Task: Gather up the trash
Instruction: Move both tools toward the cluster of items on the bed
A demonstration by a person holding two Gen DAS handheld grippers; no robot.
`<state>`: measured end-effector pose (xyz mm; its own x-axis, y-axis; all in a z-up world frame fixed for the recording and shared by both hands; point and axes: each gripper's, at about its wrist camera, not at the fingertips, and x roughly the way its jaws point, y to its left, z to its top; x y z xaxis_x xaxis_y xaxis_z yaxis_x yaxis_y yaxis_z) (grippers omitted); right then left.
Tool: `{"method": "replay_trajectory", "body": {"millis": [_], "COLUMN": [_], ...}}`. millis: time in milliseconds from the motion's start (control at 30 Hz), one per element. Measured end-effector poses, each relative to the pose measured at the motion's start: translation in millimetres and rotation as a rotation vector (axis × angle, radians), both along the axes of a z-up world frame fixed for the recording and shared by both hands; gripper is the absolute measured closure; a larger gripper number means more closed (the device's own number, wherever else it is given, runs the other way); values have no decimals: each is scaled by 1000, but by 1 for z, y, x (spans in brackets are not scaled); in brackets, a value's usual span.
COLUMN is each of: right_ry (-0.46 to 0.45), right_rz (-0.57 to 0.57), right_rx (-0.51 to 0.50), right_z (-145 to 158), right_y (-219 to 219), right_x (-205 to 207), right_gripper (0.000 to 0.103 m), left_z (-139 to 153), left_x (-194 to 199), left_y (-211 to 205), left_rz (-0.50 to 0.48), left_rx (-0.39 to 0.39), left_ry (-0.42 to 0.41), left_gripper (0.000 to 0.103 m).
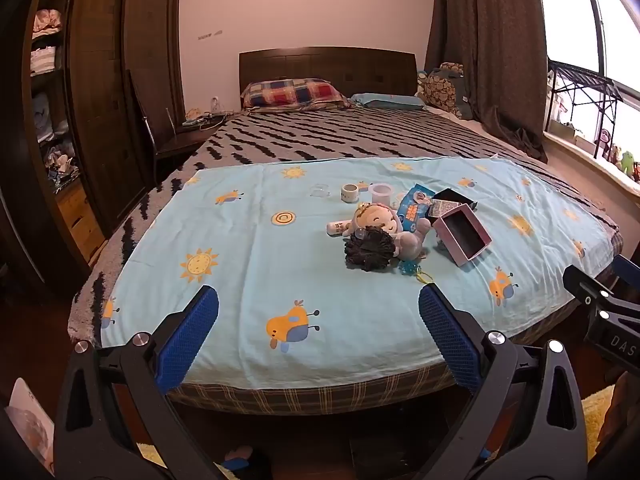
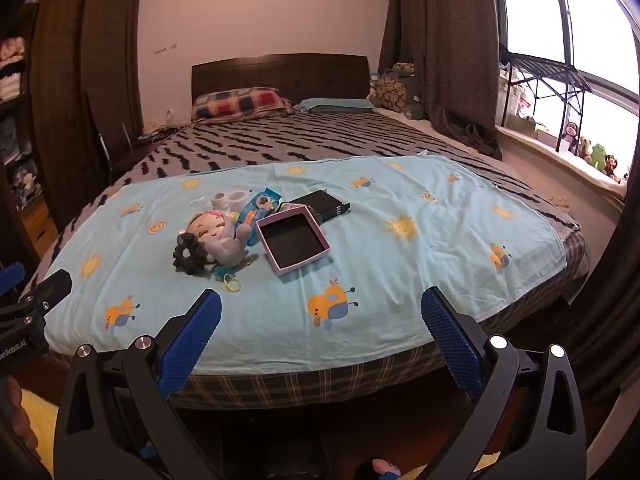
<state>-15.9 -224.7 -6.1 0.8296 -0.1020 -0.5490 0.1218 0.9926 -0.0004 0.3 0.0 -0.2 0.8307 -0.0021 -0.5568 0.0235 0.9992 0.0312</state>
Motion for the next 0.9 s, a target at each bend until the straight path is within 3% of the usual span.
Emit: {"method": "replay_trajectory", "body": {"millis": [900], "right_ry": [-33], "right_rz": [23], "right_rx": [19], "right_z": [4], "right_y": [8], "right_x": [-4], "right_gripper": [3], "left_z": [5], "left_x": [-1], "left_y": [5], "left_rz": [3], "left_rx": [-3], "left_ry": [-17], "left_gripper": [8]}}
